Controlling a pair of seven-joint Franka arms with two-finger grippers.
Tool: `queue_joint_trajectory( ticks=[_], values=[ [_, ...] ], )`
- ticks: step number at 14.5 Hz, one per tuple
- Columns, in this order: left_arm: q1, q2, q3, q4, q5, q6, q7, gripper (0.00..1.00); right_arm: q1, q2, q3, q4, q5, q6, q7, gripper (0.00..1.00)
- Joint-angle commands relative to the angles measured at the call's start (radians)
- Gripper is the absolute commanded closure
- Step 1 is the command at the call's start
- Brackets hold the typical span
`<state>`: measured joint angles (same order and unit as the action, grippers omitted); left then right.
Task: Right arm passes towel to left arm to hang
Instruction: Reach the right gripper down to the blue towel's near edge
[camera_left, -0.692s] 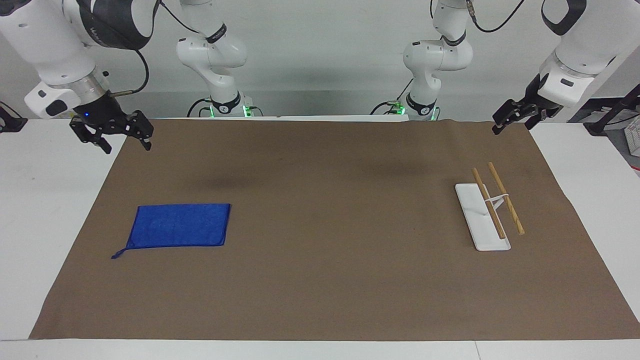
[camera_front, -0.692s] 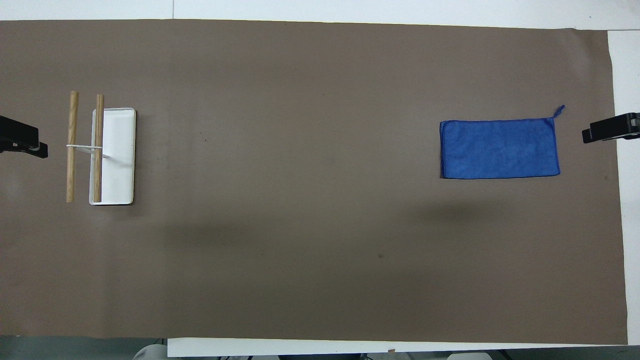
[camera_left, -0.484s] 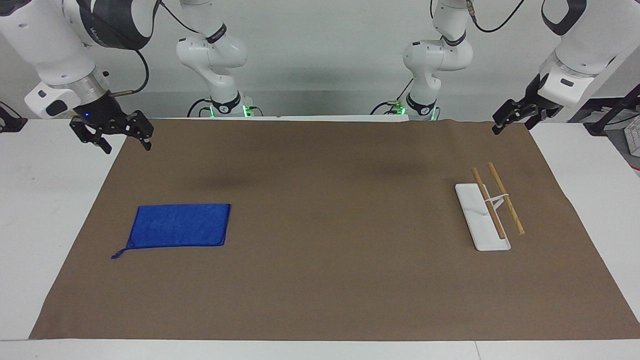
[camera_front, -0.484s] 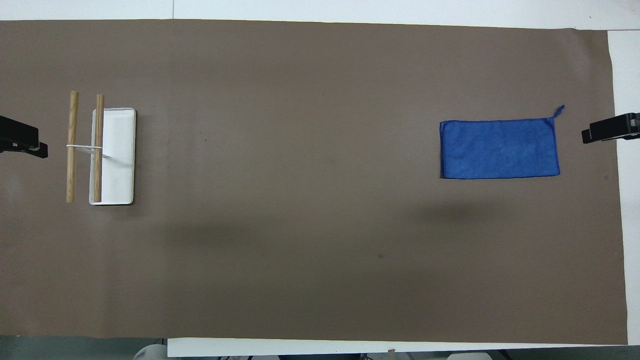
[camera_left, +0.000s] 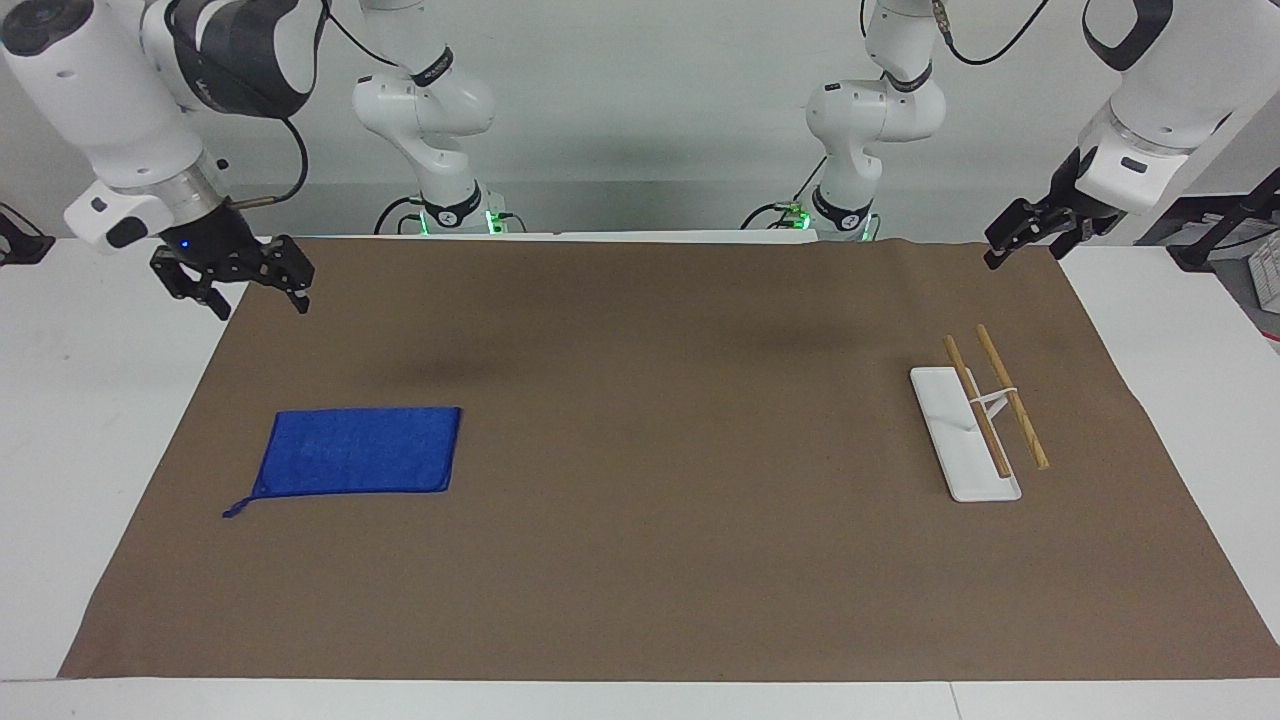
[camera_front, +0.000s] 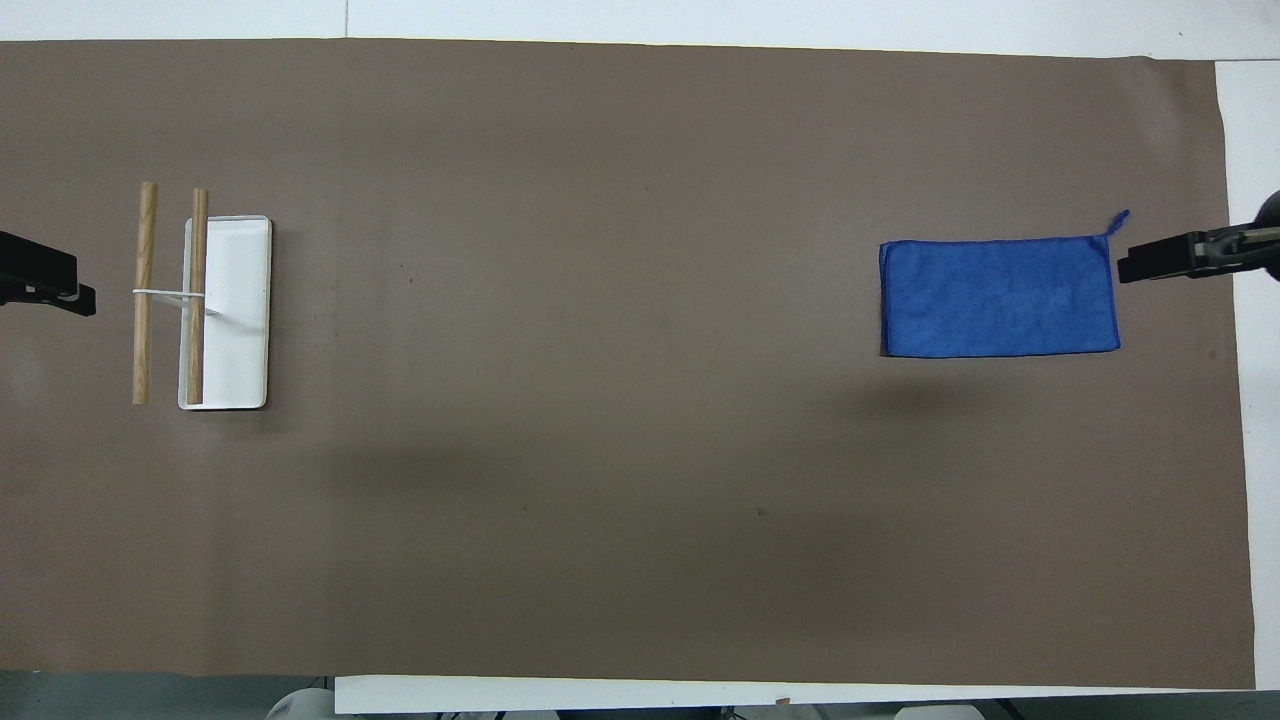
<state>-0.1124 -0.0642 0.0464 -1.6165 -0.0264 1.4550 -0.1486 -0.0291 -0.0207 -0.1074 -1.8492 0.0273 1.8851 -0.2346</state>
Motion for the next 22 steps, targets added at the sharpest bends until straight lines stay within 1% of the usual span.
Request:
queue_joint_trajectory(
  ticks=[1,2,4,5,8,11,13,18,19,20,21,22],
  values=[
    [0.0,-0.022,0.004,-0.025,-0.01,0.01,0.004,0.0,-0.012,0.014,0.006,-0.167,-0.001,0.22,-0.072,0.01],
    [0.002,-0.022,0.004,-0.025,-0.01,0.01,0.004,0.0,-0.015,0.037,0.006,-0.204,-0.001,0.295,-0.097,0.01],
    [0.002,-0.022,0.004,-0.025,-0.01,0.01,0.004,0.0,-0.038,0.137,0.006,-0.217,0.005,0.386,-0.187,0.01],
    [0.0,-0.022,0.004,-0.025,-0.01,0.01,0.004,0.0,-0.044,0.159,0.006,-0.226,0.009,0.431,-0.215,0.01],
    [0.002,-0.022,0.004,-0.025,-0.01,0.01,0.004,0.0,-0.063,0.228,0.006,-0.24,0.016,0.52,-0.304,0.01],
    [0.002,-0.022,0.004,-0.025,-0.01,0.01,0.003,0.0,-0.075,0.277,0.006,-0.248,0.043,0.552,-0.316,0.01],
    [0.002,-0.022,0.004,-0.026,-0.01,0.01,0.004,0.0,-0.078,0.297,0.006,-0.252,0.057,0.568,-0.327,0.03],
    [0.0,-0.022,0.004,-0.025,-0.01,0.01,0.004,0.0,-0.078,0.301,0.006,-0.303,0.057,0.64,-0.327,0.05],
    [0.002,-0.022,0.004,-0.025,-0.01,0.01,0.004,0.0,-0.08,0.301,0.006,-0.304,0.057,0.64,-0.327,0.08],
    [0.002,-0.022,0.004,-0.025,-0.01,0.01,0.004,0.0,-0.078,0.301,0.006,-0.304,0.057,0.638,-0.328,0.22],
    [0.002,-0.022,0.004,-0.025,-0.01,0.01,0.004,0.0,-0.08,0.301,0.006,-0.304,0.057,0.637,-0.328,0.52],
    [0.002,-0.022,0.004,-0.025,-0.01,0.01,0.004,0.0,-0.078,0.3,0.006,-0.303,0.057,0.629,-0.328,0.77]
  ],
)
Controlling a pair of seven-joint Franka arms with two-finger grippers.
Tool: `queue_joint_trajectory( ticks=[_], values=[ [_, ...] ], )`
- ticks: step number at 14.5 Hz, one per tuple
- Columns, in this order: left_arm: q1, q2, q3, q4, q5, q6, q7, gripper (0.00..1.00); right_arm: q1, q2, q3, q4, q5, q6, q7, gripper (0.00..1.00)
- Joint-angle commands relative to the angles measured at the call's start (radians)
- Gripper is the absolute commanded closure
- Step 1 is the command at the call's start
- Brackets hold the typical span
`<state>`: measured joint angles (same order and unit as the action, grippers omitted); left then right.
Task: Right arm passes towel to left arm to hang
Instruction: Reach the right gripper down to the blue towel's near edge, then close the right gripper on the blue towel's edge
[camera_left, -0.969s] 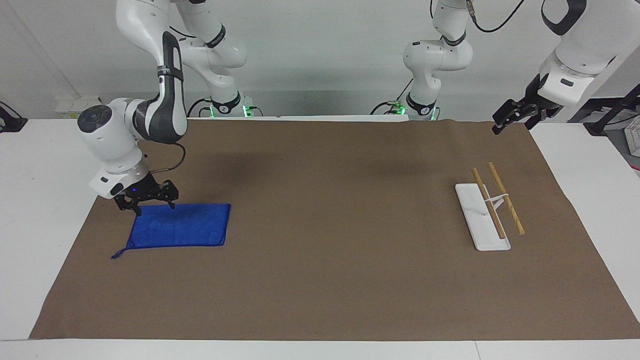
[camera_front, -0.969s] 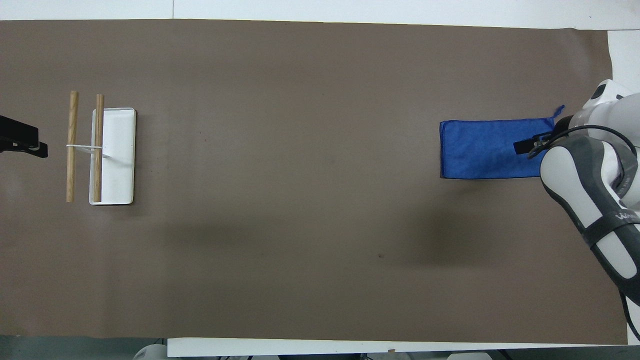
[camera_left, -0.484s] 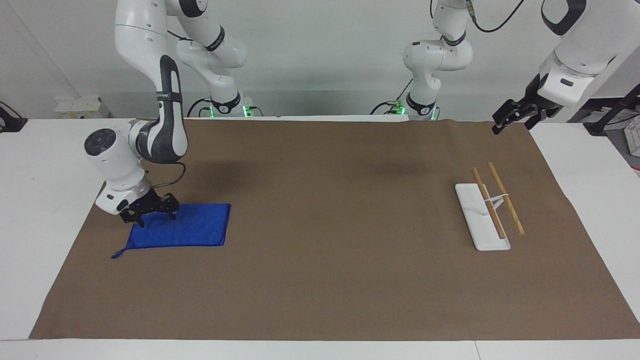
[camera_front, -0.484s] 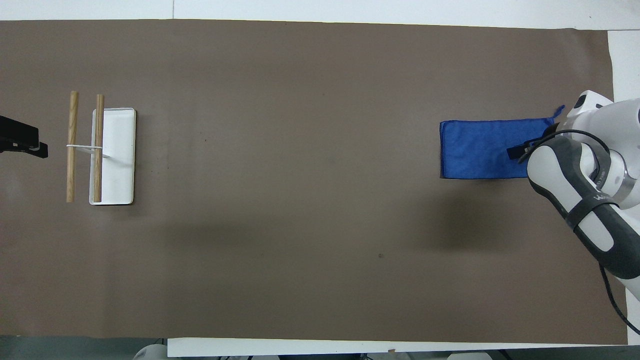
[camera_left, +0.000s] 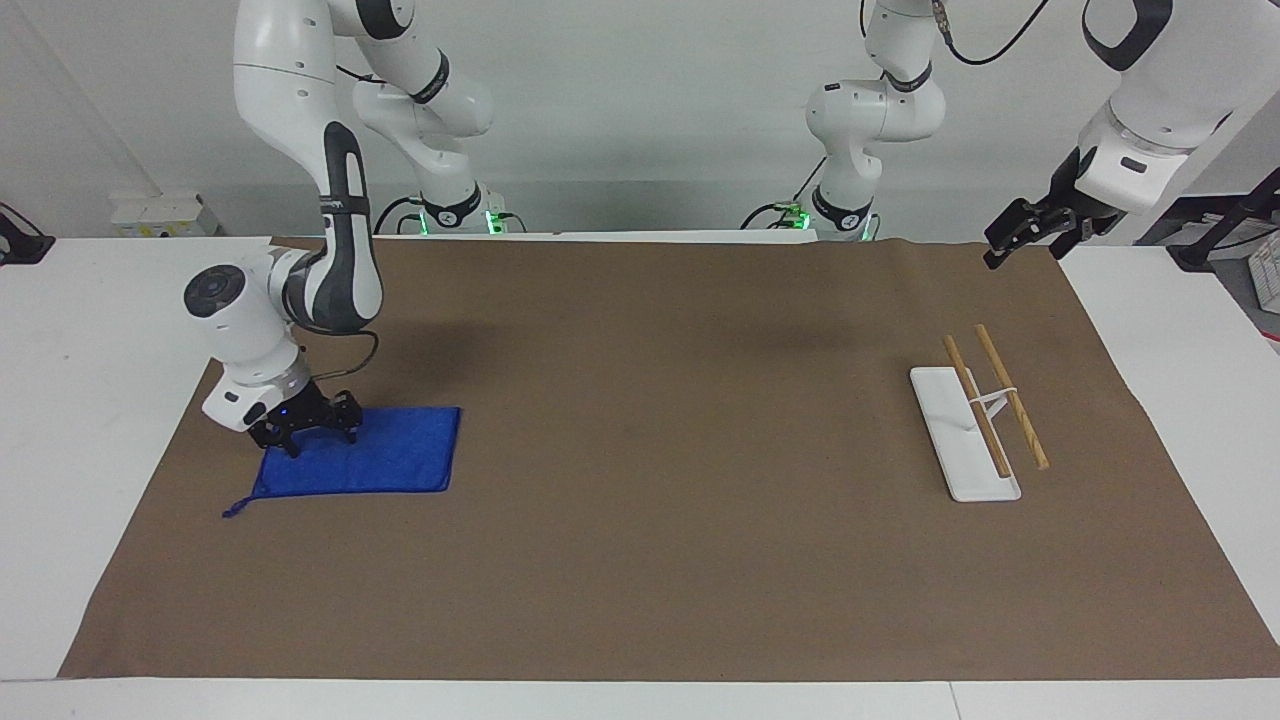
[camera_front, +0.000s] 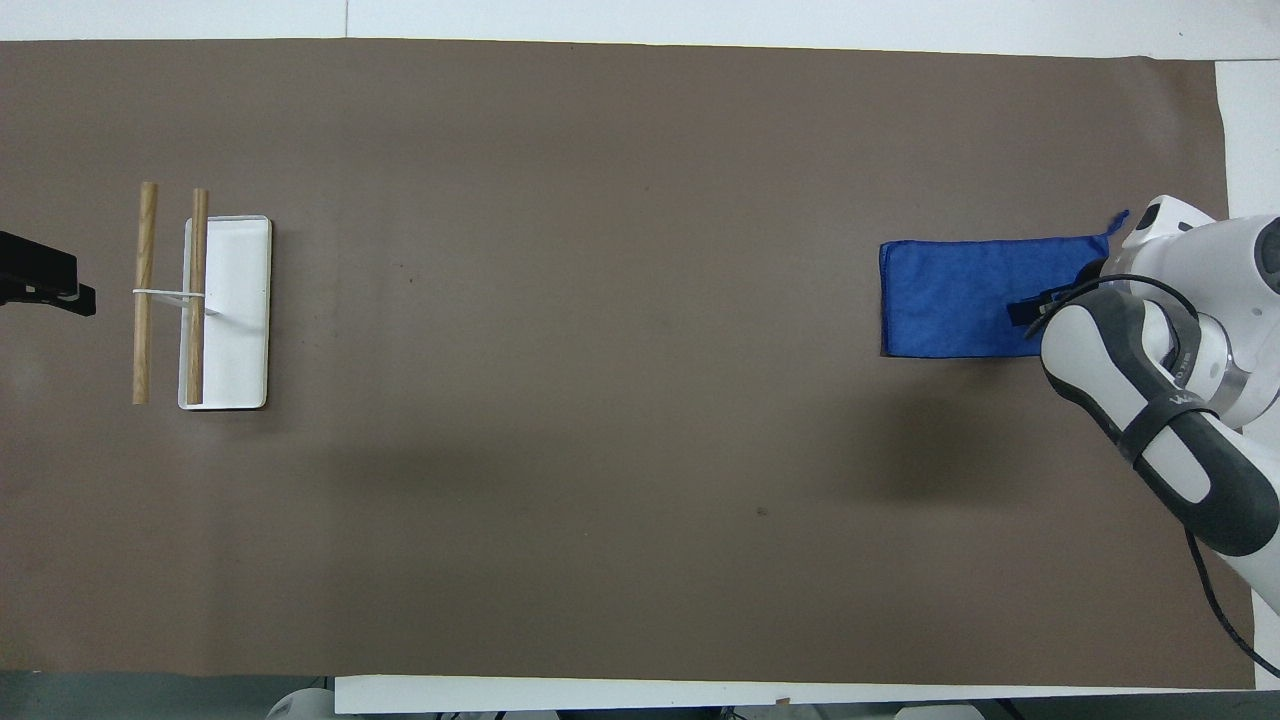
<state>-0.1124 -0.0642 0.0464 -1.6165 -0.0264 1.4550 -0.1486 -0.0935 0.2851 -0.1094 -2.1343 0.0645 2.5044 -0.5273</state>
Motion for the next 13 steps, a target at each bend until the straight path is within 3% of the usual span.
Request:
queue_joint_trajectory(
  ticks=[1,2,9,11,13],
  values=[
    [0.002,-0.022,0.004,-0.025,-0.01,0.01,0.004,0.0,-0.014,-0.006,0.008,-0.016,0.02,0.005,-0.036,0.95],
    [0.002,-0.022,0.004,-0.025,-0.01,0.01,0.004,0.0,-0.014,-0.006,0.008,-0.009,0.02,-0.011,-0.036,1.0],
    [0.0,-0.023,0.004,-0.026,-0.01,-0.007,0.004,0.0,0.003,-0.082,0.016,0.115,0.02,-0.293,0.029,1.0],
    [0.0,-0.023,0.004,-0.026,-0.01,-0.005,0.004,0.0,0.029,-0.127,0.049,0.154,0.02,-0.43,0.171,1.0],
    [0.002,-0.023,0.004,-0.026,-0.01,-0.004,0.001,0.0,0.089,-0.173,0.086,0.223,0.02,-0.62,0.447,1.0]
  ],
)
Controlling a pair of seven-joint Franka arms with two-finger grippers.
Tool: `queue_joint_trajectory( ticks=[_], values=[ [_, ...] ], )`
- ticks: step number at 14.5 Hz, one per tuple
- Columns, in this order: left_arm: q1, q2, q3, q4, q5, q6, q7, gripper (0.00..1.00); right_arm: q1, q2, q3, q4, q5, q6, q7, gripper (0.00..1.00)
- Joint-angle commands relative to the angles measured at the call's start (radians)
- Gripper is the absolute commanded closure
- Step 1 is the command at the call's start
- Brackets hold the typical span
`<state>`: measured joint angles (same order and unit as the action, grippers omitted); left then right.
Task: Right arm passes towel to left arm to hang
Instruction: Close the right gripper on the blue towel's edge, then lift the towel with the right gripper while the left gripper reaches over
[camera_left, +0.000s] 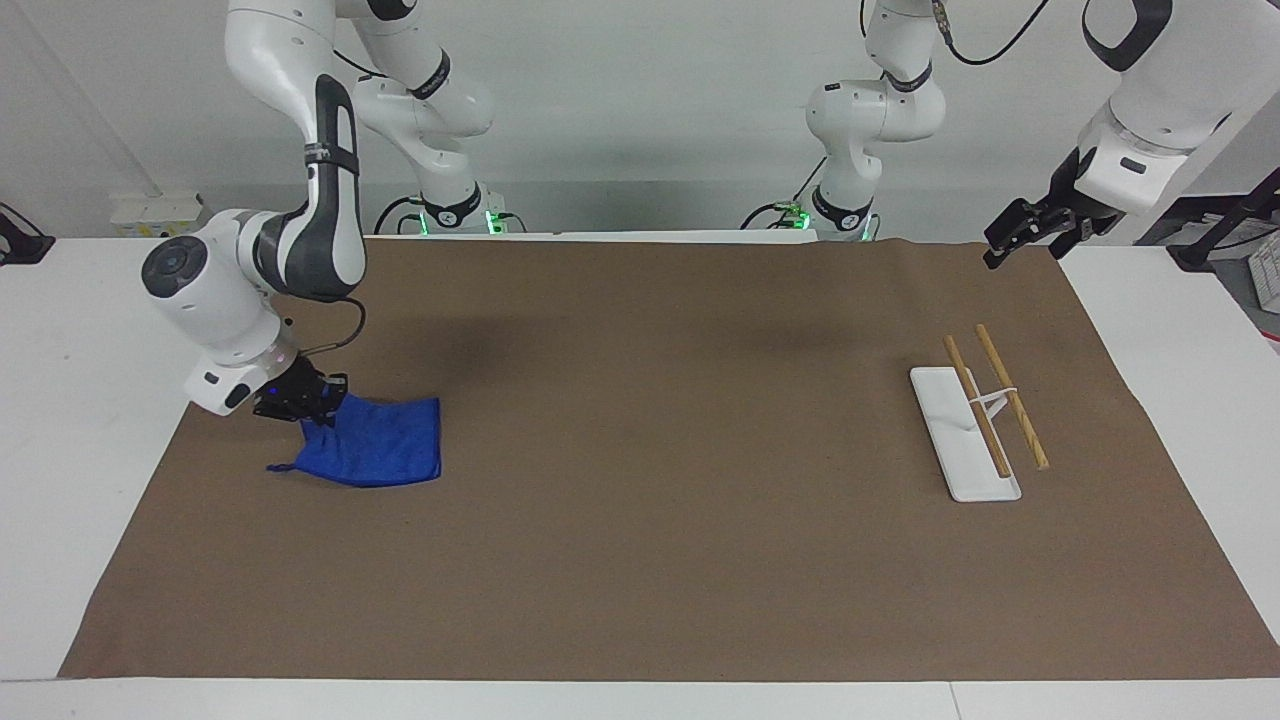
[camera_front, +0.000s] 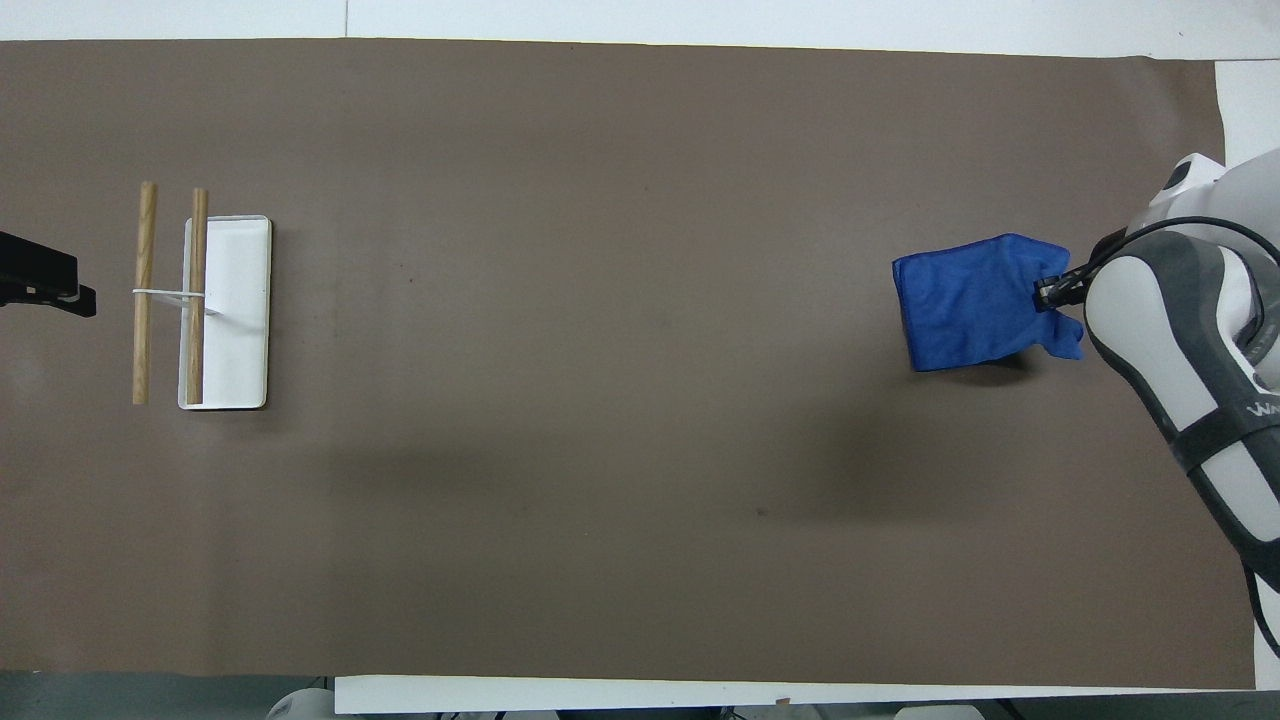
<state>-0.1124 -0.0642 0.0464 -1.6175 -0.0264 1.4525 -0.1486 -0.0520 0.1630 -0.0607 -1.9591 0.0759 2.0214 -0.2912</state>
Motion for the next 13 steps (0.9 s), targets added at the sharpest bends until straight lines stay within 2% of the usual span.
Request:
queue_joint_trajectory(
  ticks=[1,4,7,8,11,13],
  values=[
    [-0.006,-0.023,0.004,-0.025,-0.01,-0.011,0.001,0.0,0.075,-0.068,0.068,0.074,0.025,-0.203,0.363,1.0],
    [0.003,-0.025,0.006,-0.027,-0.01,-0.024,-0.011,0.0,0.107,-0.092,0.181,0.138,0.221,-0.265,0.801,1.0],
    [-0.009,-0.038,0.003,-0.057,-0.013,-0.003,-0.082,0.0,0.109,-0.093,0.275,0.181,0.451,-0.245,1.102,1.0],
    [-0.012,-0.051,-0.006,-0.09,-0.021,0.029,-0.189,0.0,0.11,-0.086,0.301,0.193,0.509,-0.209,1.182,1.0],
    [-0.068,-0.107,-0.008,-0.235,-0.134,0.199,-0.686,0.0,0.135,-0.068,0.404,0.195,0.632,0.004,1.476,1.0],
    [-0.136,-0.121,-0.008,-0.295,-0.153,0.28,-0.886,0.0,0.15,-0.05,0.465,0.195,0.663,0.162,1.628,1.0]
  ],
)
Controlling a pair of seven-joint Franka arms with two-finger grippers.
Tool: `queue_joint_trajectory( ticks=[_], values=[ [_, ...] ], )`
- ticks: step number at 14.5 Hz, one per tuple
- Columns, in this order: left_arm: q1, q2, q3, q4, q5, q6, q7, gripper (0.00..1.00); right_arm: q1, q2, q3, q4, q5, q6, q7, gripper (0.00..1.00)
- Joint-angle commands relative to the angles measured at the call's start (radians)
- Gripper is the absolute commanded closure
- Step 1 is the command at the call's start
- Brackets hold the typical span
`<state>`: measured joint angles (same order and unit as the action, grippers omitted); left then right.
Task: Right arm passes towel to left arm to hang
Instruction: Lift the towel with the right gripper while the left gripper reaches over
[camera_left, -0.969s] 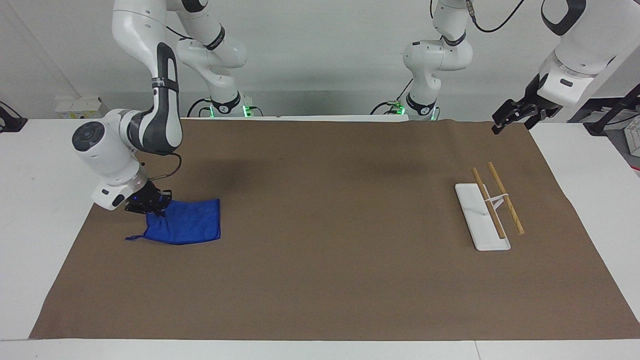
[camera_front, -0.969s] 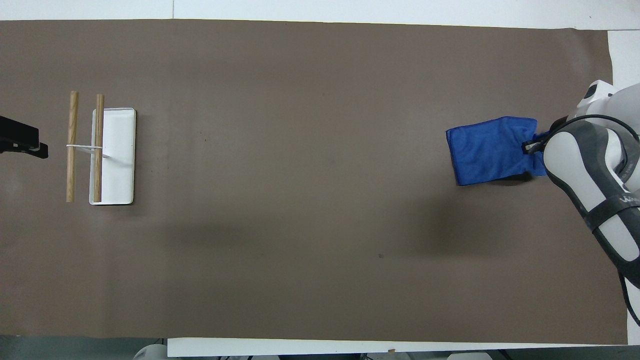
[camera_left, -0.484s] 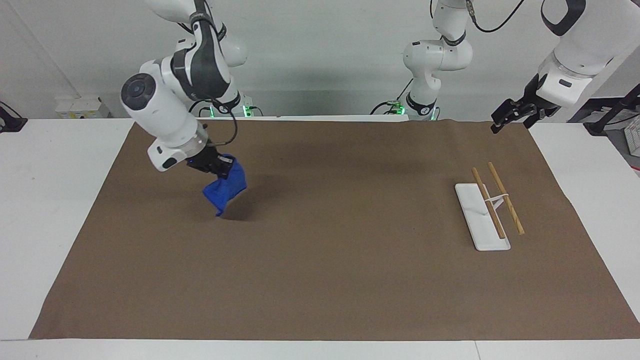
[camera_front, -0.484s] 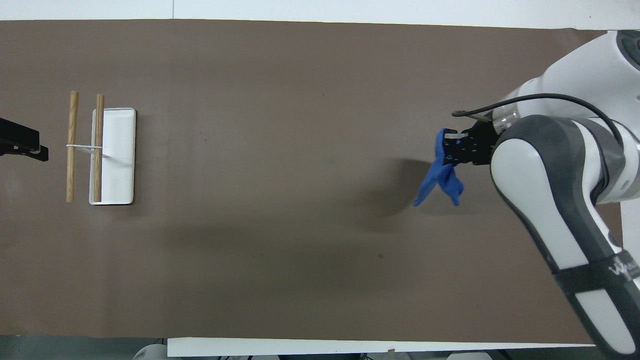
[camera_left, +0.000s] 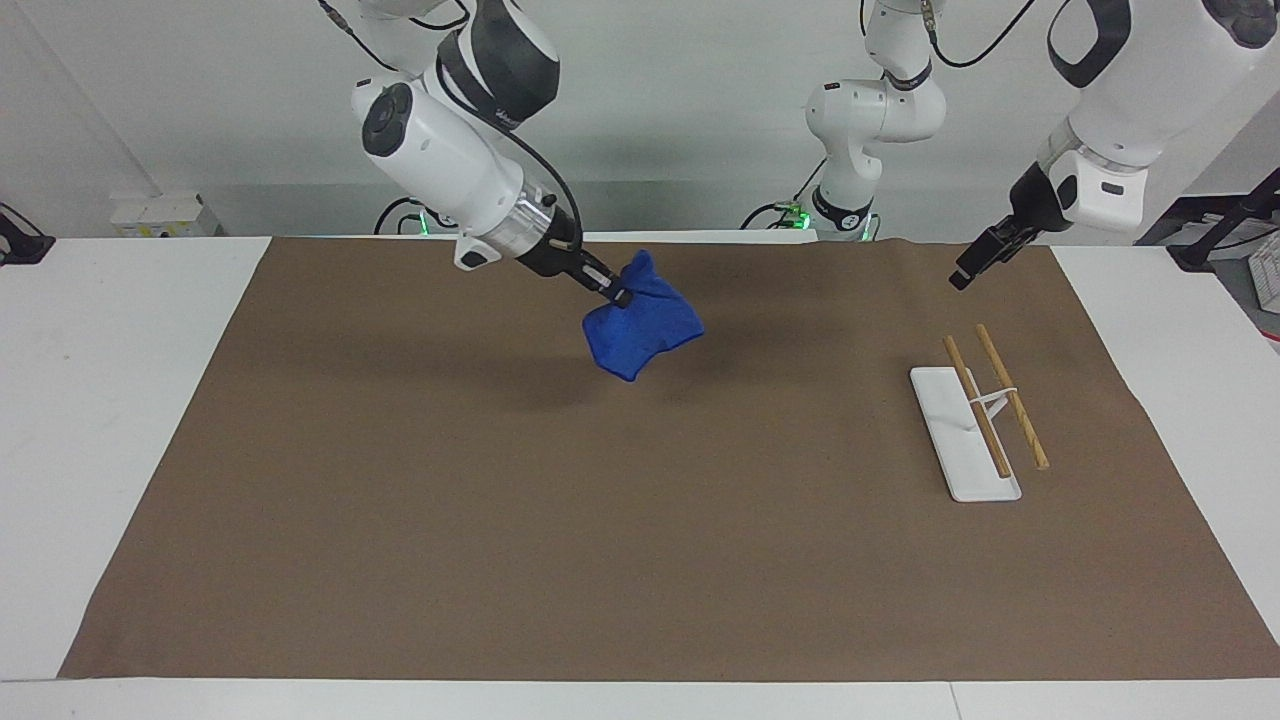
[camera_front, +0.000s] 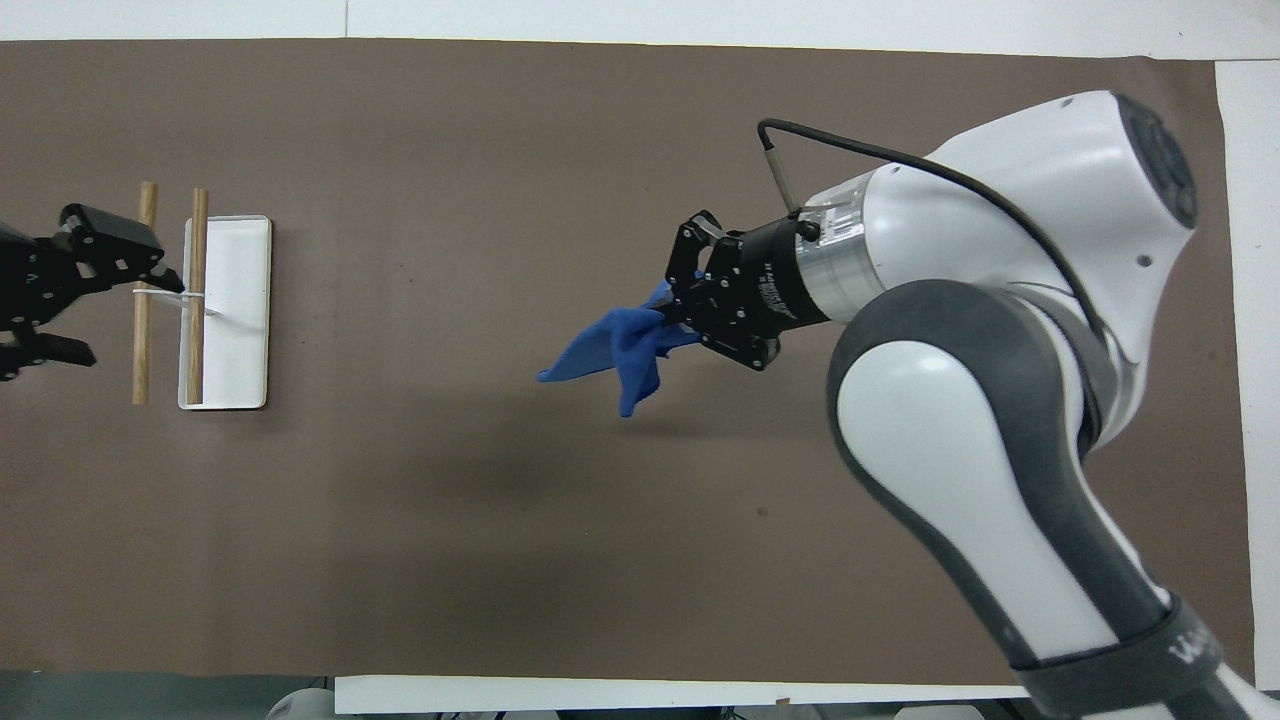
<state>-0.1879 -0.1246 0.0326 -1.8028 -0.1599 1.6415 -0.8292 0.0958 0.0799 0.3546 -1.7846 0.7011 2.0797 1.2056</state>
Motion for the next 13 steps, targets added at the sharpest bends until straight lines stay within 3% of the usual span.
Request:
queue_joint_trajectory(
  ticks=[1,3,7,13],
  values=[
    [-0.089,-0.062,0.006,-0.137,-0.036,0.128,-0.322,0.0,0.011,0.046,0.094,0.021,0.038,0.22,0.206,1.0],
    [-0.146,-0.073,0.006,-0.183,-0.069,0.188,-0.508,0.0,0.021,0.064,0.147,0.021,0.038,0.345,0.284,1.0],
    [-0.2,-0.073,0.004,-0.242,-0.118,0.357,-0.959,0.0,0.024,0.064,0.155,0.019,0.038,0.349,0.302,1.0],
    [-0.26,-0.046,0.004,-0.271,-0.161,0.512,-1.126,0.0,0.024,0.064,0.155,0.019,0.038,0.342,0.302,1.0]
  ],
)
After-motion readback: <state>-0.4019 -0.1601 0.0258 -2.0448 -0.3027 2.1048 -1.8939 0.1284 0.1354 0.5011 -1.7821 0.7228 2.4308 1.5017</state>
